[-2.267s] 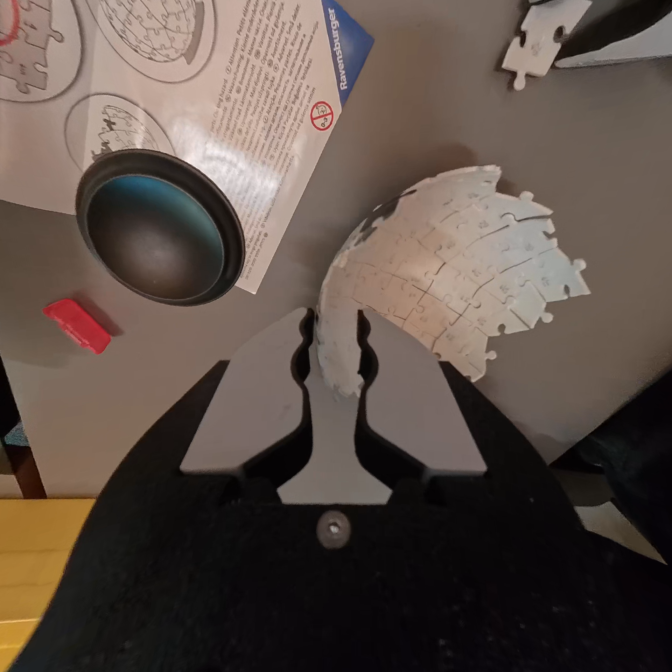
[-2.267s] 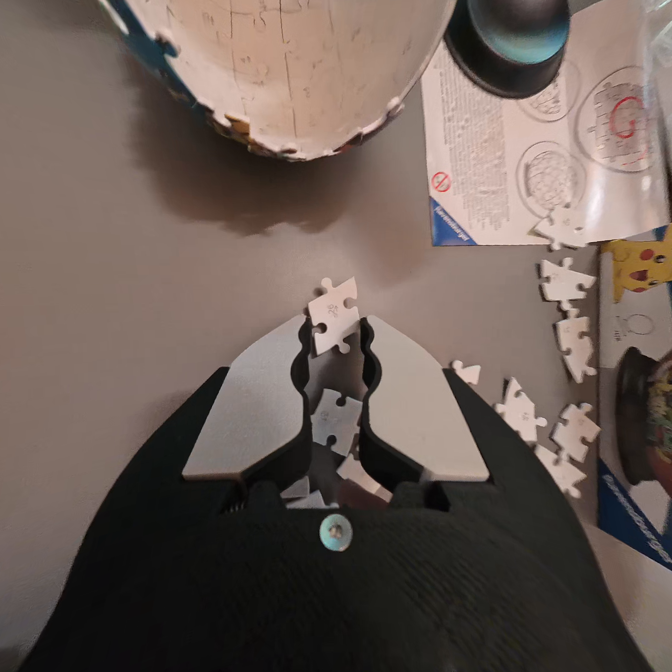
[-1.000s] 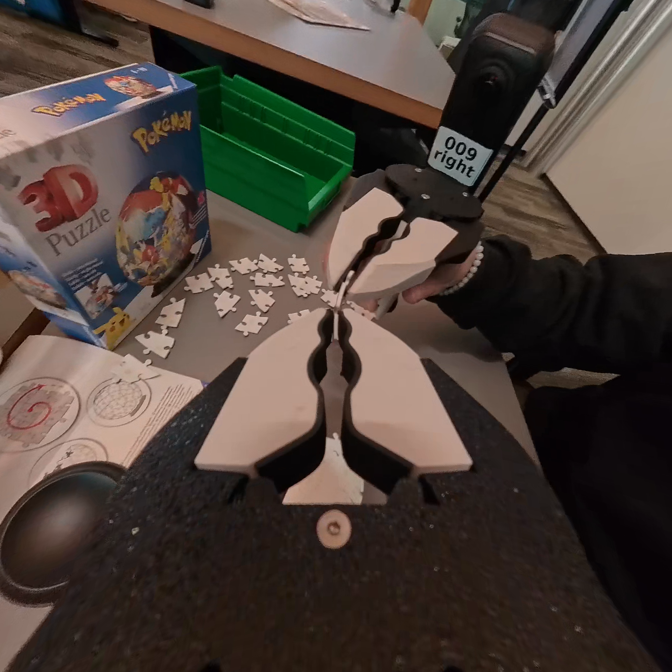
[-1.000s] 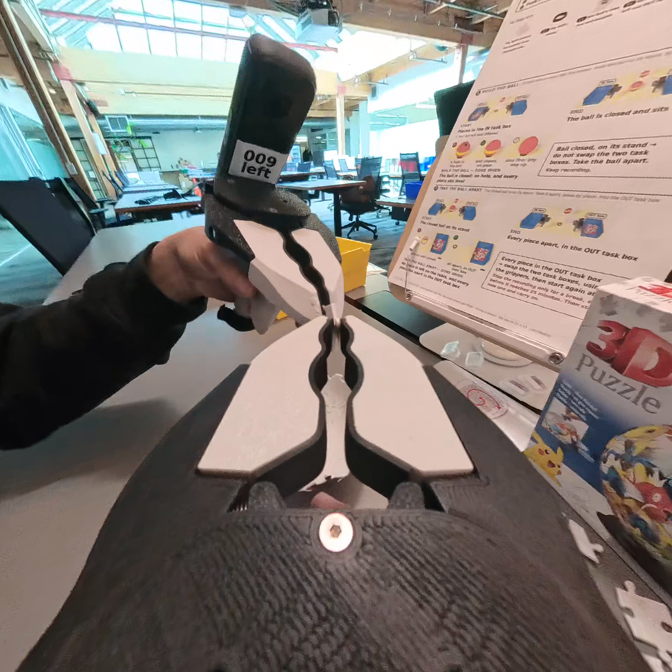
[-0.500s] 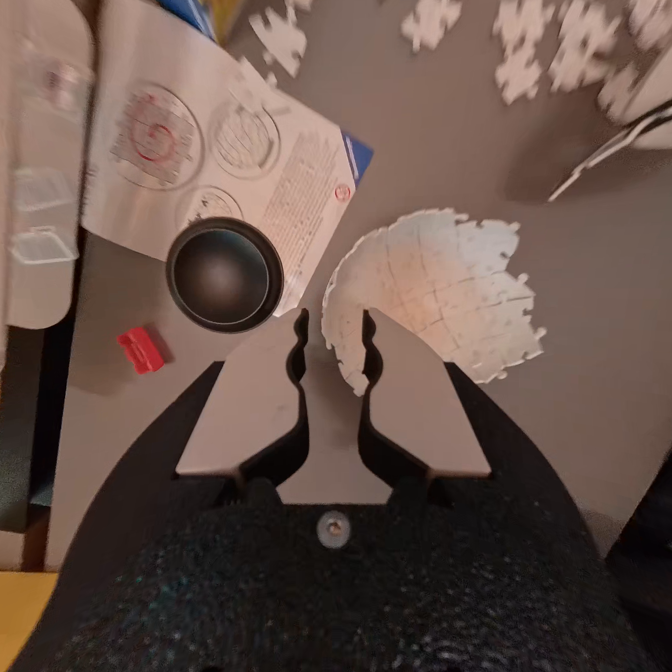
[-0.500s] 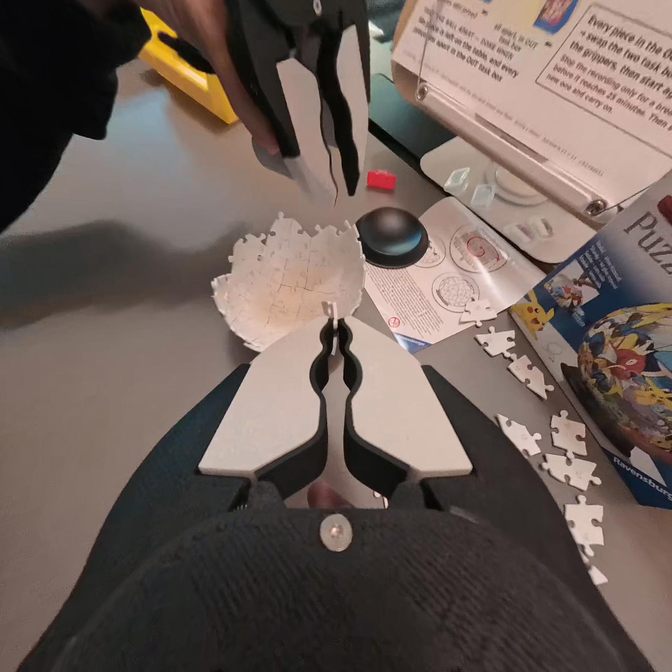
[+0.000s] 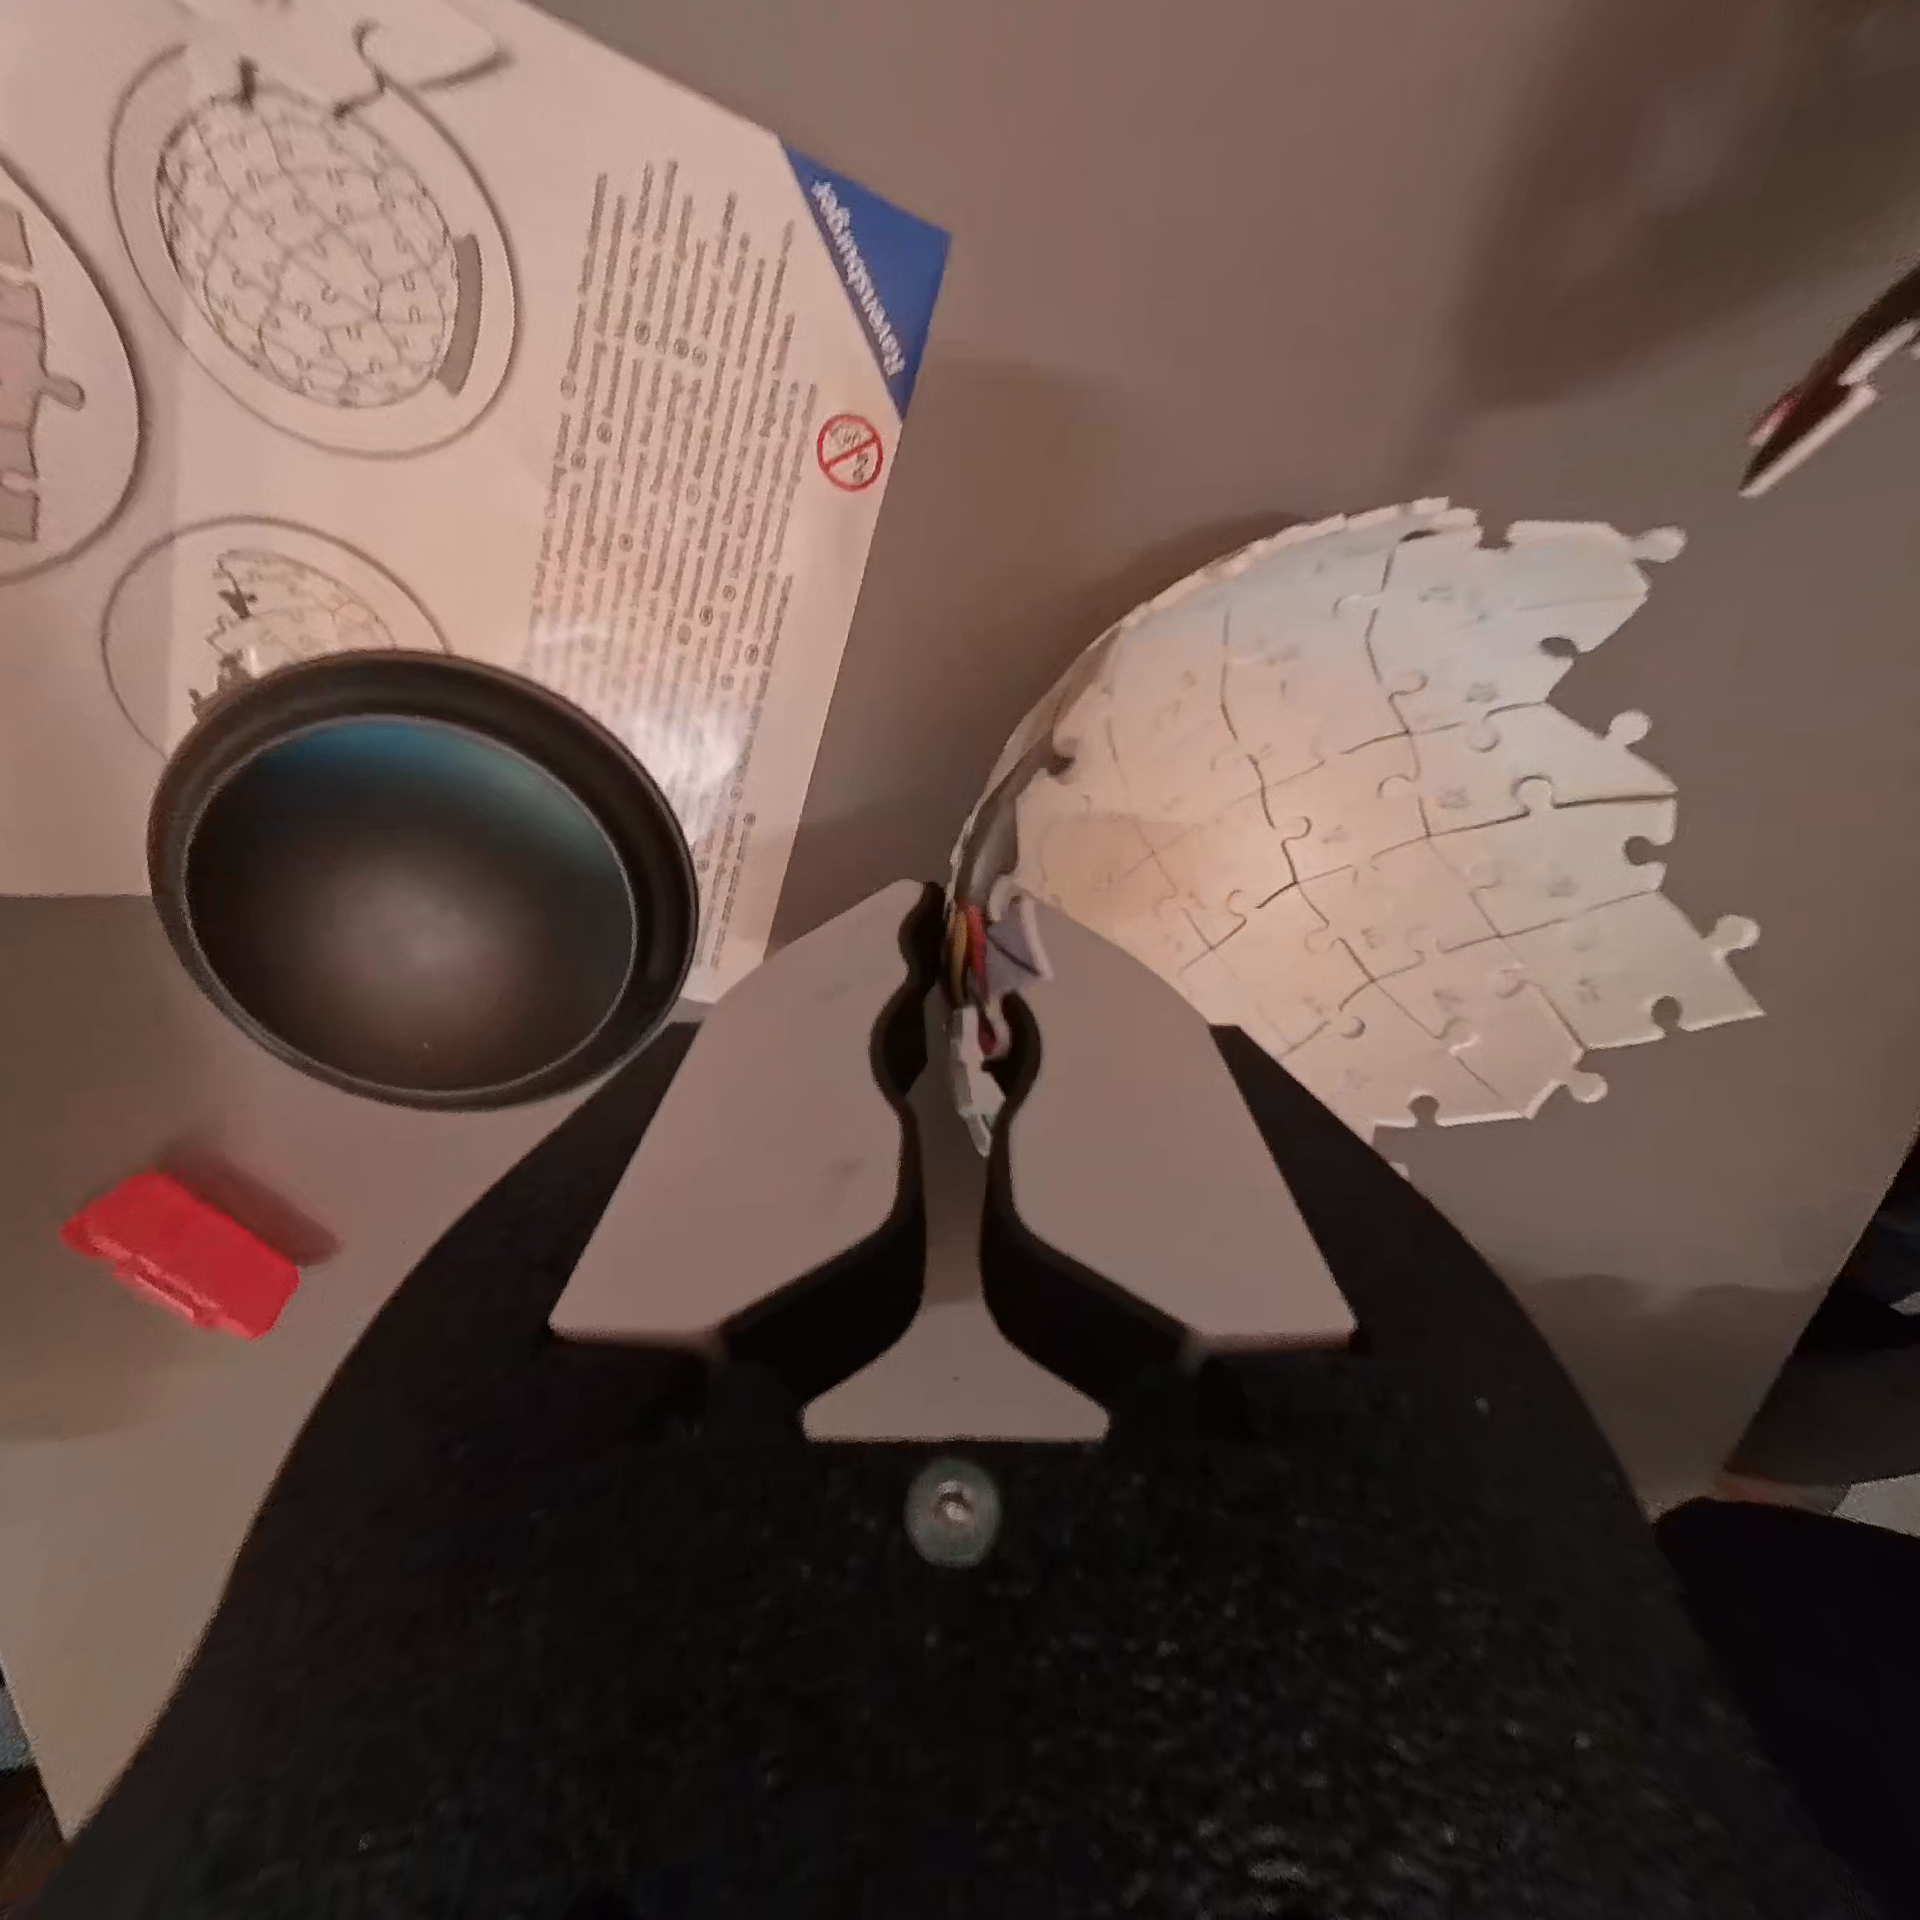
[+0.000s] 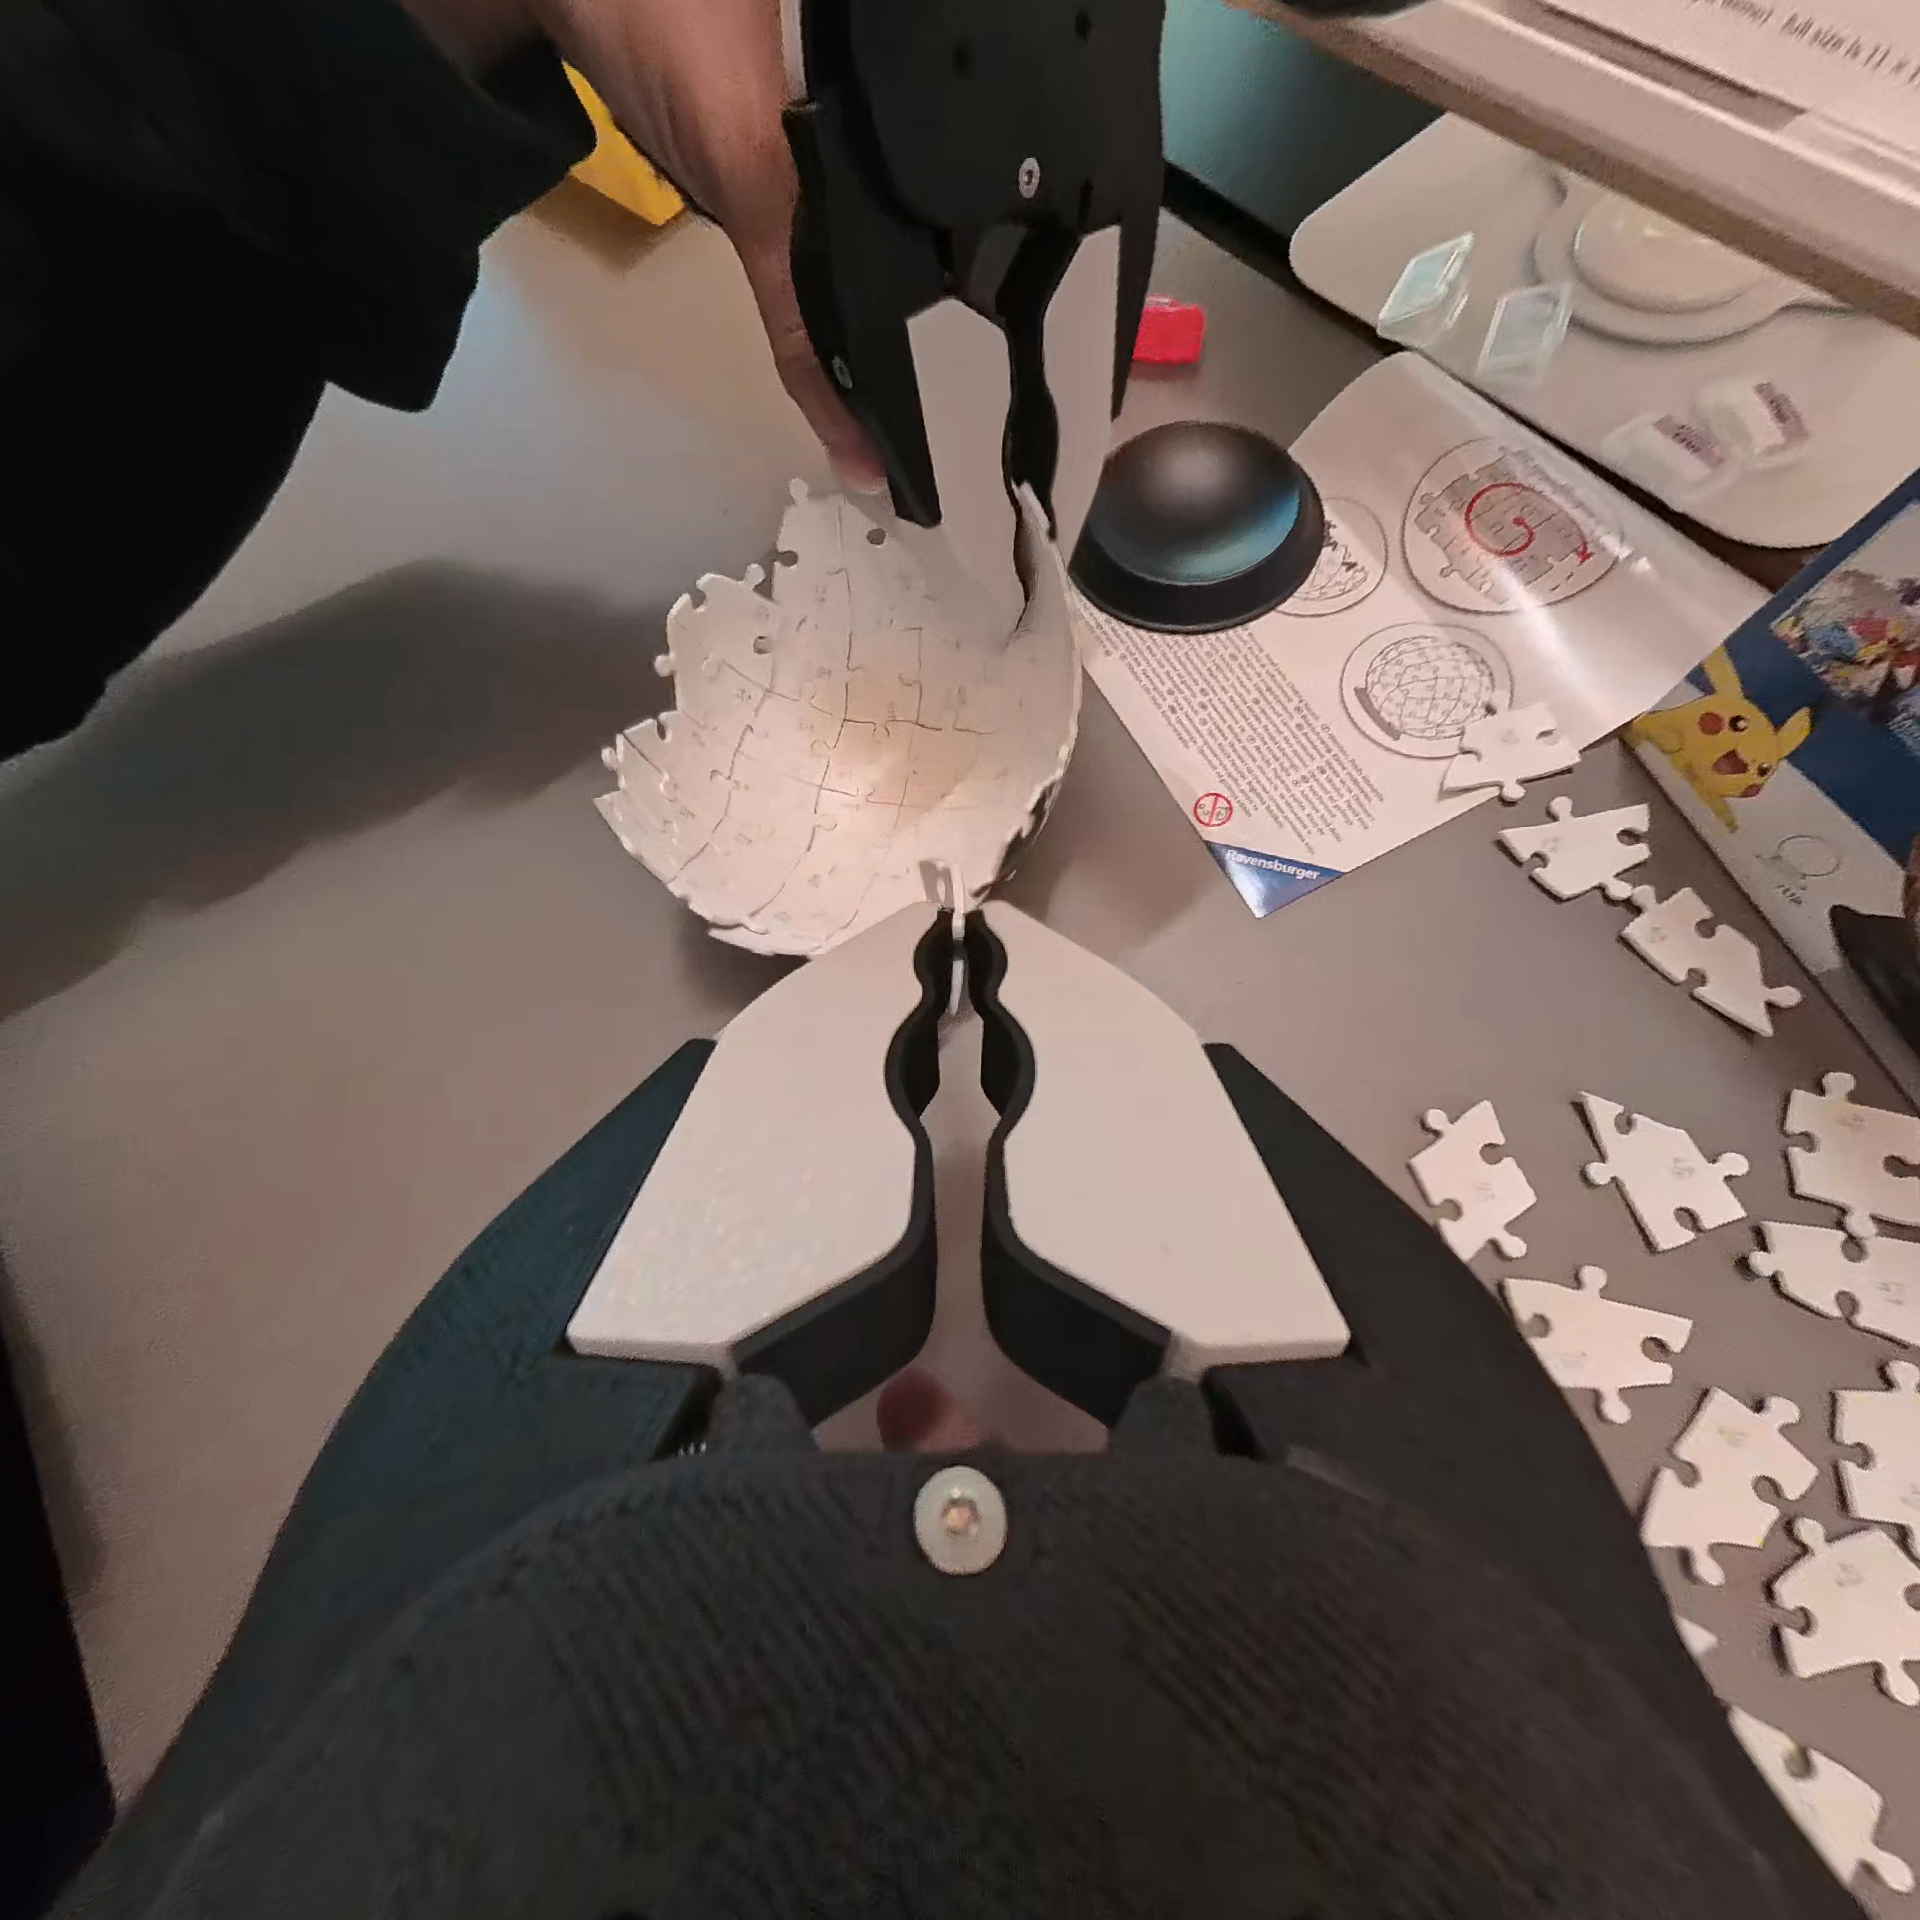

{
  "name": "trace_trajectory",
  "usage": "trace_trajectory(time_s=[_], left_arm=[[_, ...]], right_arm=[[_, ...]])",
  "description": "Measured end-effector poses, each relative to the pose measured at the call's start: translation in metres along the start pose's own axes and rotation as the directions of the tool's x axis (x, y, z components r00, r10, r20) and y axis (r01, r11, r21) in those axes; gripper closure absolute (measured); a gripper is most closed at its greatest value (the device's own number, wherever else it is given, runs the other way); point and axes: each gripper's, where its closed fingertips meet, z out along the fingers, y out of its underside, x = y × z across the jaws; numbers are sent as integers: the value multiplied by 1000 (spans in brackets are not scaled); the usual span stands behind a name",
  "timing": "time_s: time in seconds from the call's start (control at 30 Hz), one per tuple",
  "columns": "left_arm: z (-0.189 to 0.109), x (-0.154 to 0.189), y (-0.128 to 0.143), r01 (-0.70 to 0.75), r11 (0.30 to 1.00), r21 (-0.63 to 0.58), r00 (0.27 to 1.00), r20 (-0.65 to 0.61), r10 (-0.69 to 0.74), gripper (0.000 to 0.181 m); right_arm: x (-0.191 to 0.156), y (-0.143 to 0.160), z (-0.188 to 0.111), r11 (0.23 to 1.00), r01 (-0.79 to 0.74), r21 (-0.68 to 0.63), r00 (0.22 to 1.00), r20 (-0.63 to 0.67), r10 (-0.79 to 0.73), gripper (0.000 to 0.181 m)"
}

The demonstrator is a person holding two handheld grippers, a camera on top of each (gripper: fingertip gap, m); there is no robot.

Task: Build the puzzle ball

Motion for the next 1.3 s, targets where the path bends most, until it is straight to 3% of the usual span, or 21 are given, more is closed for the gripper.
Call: trace_trajectory(time_s=[0.03, 0.23, 0.4, 0.57, 1.07, 1.3], left_arm=[[0, -1, 4, 12, 1000, -9, 1000, 13, -12, 177], [-5, 5, 19, 190, 981, 48, 978, 80, -194, 178], [-8, 15, 28, 298, 947, 123, 946, 92, -310, 175], [-12, 26, 31, 336, 930, 149, 933, 85, -350, 168], [-15, 42, 42, 395, 893, 215, 911, 37, -411, 160], [-17, 45, 43, 379, 894, 240, 921, 0, -391, 156]], right_arm=[[-1, 1, 1, 1000, -8, -7, 1000, 6, 8, 179], [-6, 2, 8, 997, -23, -70, 997, 70, 28, 179], [5, -2, 20, 984, 67, -166, 997, 49, -59, 179], [12, -2, 37, 941, 166, -296, 986, 49, -159, 179], [31, -8, 66, 823, 317, -472, 933, -2, -360, 179], [30, -6, 76, 769, 392, -505, 907, 73, -415, 179]])
